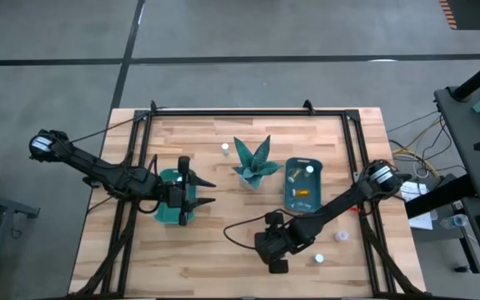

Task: Pick and place medicine bottles into bin by pill shape (circle, oval)
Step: Put the pink tablet bottle into the blue bin

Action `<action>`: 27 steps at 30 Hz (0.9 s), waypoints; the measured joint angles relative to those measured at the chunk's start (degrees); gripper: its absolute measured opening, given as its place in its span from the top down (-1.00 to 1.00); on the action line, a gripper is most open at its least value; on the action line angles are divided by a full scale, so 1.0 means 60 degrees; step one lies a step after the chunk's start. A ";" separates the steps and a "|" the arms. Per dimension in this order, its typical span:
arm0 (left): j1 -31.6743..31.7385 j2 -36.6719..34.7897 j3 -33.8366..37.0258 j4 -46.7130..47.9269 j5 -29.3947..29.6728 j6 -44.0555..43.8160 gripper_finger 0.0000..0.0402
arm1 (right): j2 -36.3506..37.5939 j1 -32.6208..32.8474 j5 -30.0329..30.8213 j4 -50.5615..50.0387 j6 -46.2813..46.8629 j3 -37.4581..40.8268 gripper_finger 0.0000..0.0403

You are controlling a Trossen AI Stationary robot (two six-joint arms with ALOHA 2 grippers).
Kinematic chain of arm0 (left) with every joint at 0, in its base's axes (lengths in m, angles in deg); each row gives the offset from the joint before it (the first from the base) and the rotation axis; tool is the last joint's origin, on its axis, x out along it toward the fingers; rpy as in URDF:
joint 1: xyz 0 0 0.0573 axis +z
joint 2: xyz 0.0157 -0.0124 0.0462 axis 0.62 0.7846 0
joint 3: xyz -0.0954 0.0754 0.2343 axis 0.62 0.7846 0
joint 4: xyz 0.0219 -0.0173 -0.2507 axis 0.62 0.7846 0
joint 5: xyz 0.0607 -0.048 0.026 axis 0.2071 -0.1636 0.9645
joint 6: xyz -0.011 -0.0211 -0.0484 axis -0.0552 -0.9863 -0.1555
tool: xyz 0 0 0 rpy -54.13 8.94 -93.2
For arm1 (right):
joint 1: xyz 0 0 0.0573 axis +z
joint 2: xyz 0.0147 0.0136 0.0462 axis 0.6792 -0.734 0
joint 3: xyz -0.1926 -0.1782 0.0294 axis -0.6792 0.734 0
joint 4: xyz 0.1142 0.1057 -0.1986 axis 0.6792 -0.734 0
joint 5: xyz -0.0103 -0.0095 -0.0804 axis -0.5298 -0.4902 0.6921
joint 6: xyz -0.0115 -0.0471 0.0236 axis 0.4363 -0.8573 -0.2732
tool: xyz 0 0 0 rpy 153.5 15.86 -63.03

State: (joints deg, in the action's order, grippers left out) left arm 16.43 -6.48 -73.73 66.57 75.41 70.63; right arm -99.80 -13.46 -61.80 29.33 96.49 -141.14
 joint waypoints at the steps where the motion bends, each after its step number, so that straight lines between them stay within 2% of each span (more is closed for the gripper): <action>1: 0.0000 0.0000 0.0001 -0.0002 0.0000 0.0000 0.17 | 0.0033 0.0000 0.0004 -0.0054 -0.0036 -0.0054 0.43; 6: -0.0004 0.0000 0.0001 0.0000 0.0000 0.0000 0.17 | 0.0433 -0.0038 0.0325 -0.0643 -0.0091 -0.0278 0.39; 12: -0.0004 0.0000 0.0001 -0.0005 0.0000 0.0000 0.17 | 0.1352 -0.0215 0.0629 -0.1544 0.0071 -0.0372 0.43; 17: -0.0004 0.0000 0.0001 -0.0004 0.0002 0.0000 0.17 | 0.2300 -0.0375 0.1627 -0.3195 0.0312 -0.0324 0.42; 22: -0.0004 0.0000 0.0001 -0.0003 0.0000 -0.0004 0.17 | 0.3291 -0.0581 0.2353 -0.4431 0.0670 0.0006 0.44; 27: -0.0004 0.0000 0.0010 -0.0007 0.0000 -0.0004 0.17 | 0.4258 -0.1078 0.2497 -0.4406 0.0674 0.0872 0.44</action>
State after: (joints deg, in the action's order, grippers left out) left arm 16.40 -6.48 -73.67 66.53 75.41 70.61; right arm -74.25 -19.92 -46.82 2.89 100.53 -135.90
